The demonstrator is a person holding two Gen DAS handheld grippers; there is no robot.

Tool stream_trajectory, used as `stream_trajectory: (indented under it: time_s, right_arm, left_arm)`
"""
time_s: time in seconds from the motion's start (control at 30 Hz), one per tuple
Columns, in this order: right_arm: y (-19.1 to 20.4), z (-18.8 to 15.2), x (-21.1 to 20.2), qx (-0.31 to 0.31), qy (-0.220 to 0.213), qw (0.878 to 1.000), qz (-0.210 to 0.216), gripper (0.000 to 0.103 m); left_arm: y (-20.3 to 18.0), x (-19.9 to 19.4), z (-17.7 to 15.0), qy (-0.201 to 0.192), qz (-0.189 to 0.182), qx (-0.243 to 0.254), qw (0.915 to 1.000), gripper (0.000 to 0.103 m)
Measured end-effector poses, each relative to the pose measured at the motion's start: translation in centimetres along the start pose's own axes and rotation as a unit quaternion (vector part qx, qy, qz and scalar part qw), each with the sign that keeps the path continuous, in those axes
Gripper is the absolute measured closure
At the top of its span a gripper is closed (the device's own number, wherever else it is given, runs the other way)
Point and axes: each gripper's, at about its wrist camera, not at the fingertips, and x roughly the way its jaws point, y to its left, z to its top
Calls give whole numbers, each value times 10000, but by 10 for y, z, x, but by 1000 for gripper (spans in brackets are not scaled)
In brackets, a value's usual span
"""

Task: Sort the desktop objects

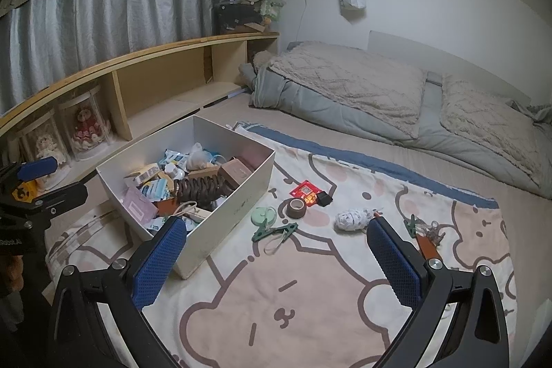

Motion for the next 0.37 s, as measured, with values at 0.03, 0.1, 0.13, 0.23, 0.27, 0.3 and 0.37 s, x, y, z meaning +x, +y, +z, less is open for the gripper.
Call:
stream_trajectory:
  time_s: [0.03, 0.1, 0.13, 0.23, 0.27, 0.3, 0.37]
  right_arm:
    - [0, 0, 0, -1, -5, 10000, -3, 0]
    - [0, 0, 0, 2, -5, 10000, -6, 0]
    - [0, 0, 0, 4, -4, 10000, -7, 0]
    - [0, 0, 0, 15, 1, 10000, -8, 0]
    - [0, 0, 0, 24, 6, 10000, -6, 0]
    - [0, 0, 0, 31, 8, 10000, -3, 0]
    - [0, 0, 0, 40, 13, 10000, 6, 0]
  left_arm:
    - [0, 0, 0, 0, -4, 2, 10000, 0]
    - [0, 0, 0, -4, -2, 6, 10000, 0]
    - [0, 0, 0, -5, 2, 15, 10000, 0]
    - [-2, 0, -1, -20, 19, 72, 10000, 0]
    - [-2, 0, -1, -26, 26, 86, 10000, 0]
    - [-2, 0, -1, -29, 34, 97, 9999, 0]
    - [-1, 1, -1, -23, 46, 101, 9999, 0]
